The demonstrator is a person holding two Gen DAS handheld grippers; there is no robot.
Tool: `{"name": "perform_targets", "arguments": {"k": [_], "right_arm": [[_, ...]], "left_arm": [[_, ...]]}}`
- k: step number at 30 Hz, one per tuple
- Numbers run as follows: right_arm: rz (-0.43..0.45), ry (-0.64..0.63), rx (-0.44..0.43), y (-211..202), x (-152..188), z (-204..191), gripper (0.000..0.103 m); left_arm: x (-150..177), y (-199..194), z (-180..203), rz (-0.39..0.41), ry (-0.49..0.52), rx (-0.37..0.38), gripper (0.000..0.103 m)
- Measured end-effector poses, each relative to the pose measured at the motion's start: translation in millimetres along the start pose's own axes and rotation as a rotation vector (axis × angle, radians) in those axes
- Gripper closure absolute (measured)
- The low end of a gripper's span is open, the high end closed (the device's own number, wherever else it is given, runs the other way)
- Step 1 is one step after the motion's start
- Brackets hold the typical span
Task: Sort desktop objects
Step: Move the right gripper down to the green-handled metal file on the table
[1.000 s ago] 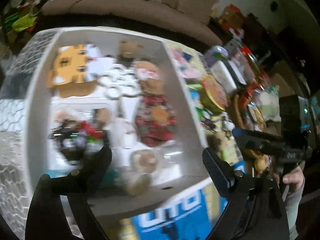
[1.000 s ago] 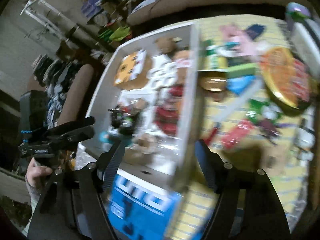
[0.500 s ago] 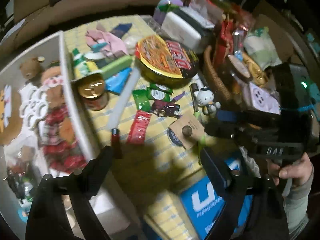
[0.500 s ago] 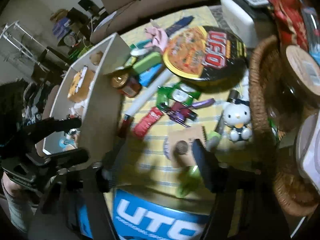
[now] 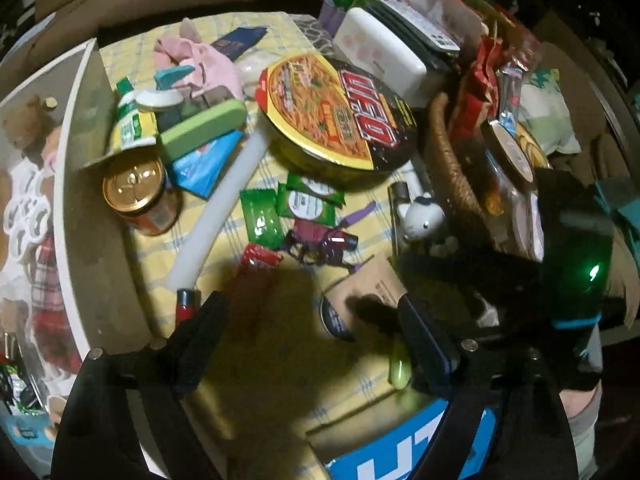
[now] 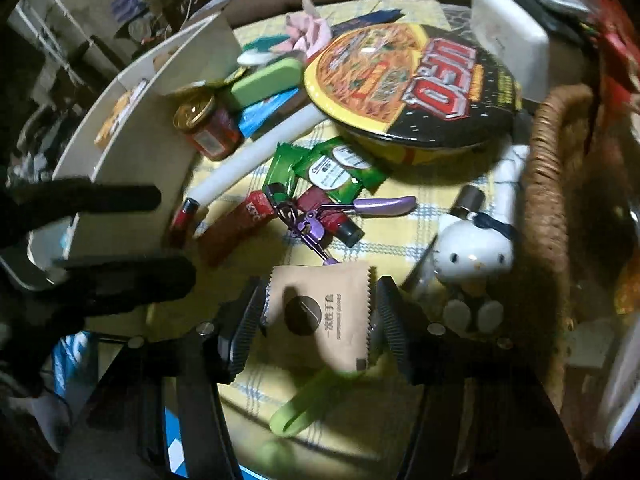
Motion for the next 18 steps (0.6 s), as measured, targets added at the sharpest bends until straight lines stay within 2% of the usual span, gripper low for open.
{"name": "perform_targets", "arguments": {"k": [5,10,13,15,18], "right_arm": [[-0.042,-0.062,0.045,9,2,-10,0.037],[-0.074,-0.111,0.074,21,9,-11,0.040],[-0.065,-0.105,0.064,17,12,-7,0.060],[-0.045,-0.073,0.024,8,11,-2,0.080],[-0.018,-0.013,-0.051,-6,13,8,0.087]], "left_arm": [[-8,-6,3,0.022,-0.012,0.035,0.015],[-15,-10,4,0.039,-0.032,0.053,0.017],[-18,-10,2,0.044,-0.046,0.064,0.017],[-19,-8,0,0.045,-0.079,0.091,0.017],[-21,-4,0,0.047,-0.111,0.111,0.017]]}}
Point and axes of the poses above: each gripper's, at about its wrist camera, not at the fingertips, and y roughly the way its jaws point, z to its right, x to its underside, the point moved 8 cm from there along y, roughly the way its jaws point, and after that the axes turned 1 degree about x, right-handed, at the moved point
